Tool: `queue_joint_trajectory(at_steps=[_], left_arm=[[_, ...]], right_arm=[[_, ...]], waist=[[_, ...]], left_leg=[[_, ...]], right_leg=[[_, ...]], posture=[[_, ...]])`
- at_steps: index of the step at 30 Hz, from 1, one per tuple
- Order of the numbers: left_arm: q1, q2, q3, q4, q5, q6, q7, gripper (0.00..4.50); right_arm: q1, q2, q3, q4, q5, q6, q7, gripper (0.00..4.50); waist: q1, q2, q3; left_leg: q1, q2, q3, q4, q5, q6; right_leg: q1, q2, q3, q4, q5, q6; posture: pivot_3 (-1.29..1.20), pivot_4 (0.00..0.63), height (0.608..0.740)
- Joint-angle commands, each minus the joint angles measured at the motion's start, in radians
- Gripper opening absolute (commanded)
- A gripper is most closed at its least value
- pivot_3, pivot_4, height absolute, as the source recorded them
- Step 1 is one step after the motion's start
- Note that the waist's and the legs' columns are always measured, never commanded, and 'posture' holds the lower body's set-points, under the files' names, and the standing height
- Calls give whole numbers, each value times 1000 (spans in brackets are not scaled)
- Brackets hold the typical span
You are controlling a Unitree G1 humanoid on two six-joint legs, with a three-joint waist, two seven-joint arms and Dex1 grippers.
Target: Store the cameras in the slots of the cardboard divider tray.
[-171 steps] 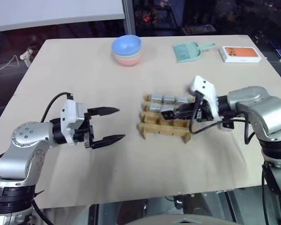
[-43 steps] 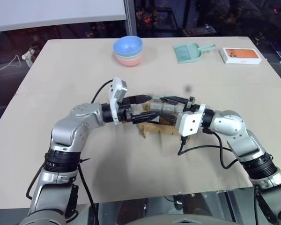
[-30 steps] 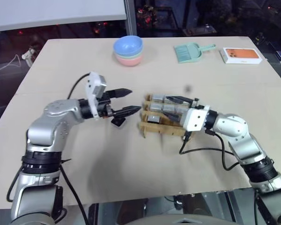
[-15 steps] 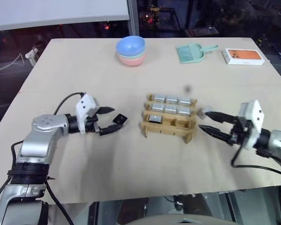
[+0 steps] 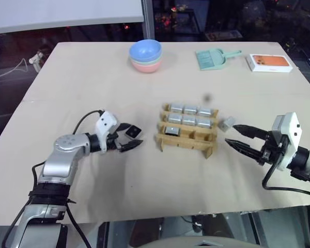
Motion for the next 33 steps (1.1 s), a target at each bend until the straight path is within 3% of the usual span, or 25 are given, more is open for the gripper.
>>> queue_joint_trajectory(at_steps=[1, 8, 14, 20, 27, 33], left_arm=[[9, -23, 22, -44, 11, 14, 76, 4500], [87, -71, 41, -182, -7, 106, 197, 4500], [157, -103, 67, -239, 22, 59, 302, 4500], [176, -136, 77, -216, 34, -19, 339, 1912], [141, -146, 98, -207, -52, -71, 252, 1935], [55, -136, 56, -283, -83, -158, 129, 1935]], right_arm=[[-5, -9, -40, -15, 6, -25, 6, 2397], [4, -8, -31, 2, -15, -46, 16, 2397], [6, -5, -25, 13, -31, -58, 32, 2397], [8, -7, -19, 22, -49, -72, 47, 2397], [-16, -3, -1, 33, -55, -69, 43, 2397], [-113, 25, 90, 32, 14, 57, -27, 2397]], waist=[[1, 0, 0], [0, 0, 0], [-3, 0, -1], [1, 0, -1], [0, 0, -1], [0, 0, -1]], left_leg=[[0, 0, 0, 0, 0, 0], [1, 0, -1, 0, 0, 0], [2, 0, -2, 0, 0, 0], [2, 0, -1, 0, 0, 0], [1, 0, 0, 0, 0, 0], [1, 0, 0, 0, 0, 0]], right_leg=[[0, 0, 0, 0, 0, 0], [0, 0, 1, 0, 0, 0], [0, 0, 2, 0, 0, 0], [0, 0, 1, 1, 0, 0], [0, 0, 1, 0, 0, 0], [0, 0, 0, 1, 0, 0]], posture=[[0, 150, 740], [0, 150, 740], [0, 150, 740], [0, 150, 740], [0, 150, 740], [0, 150, 740]])
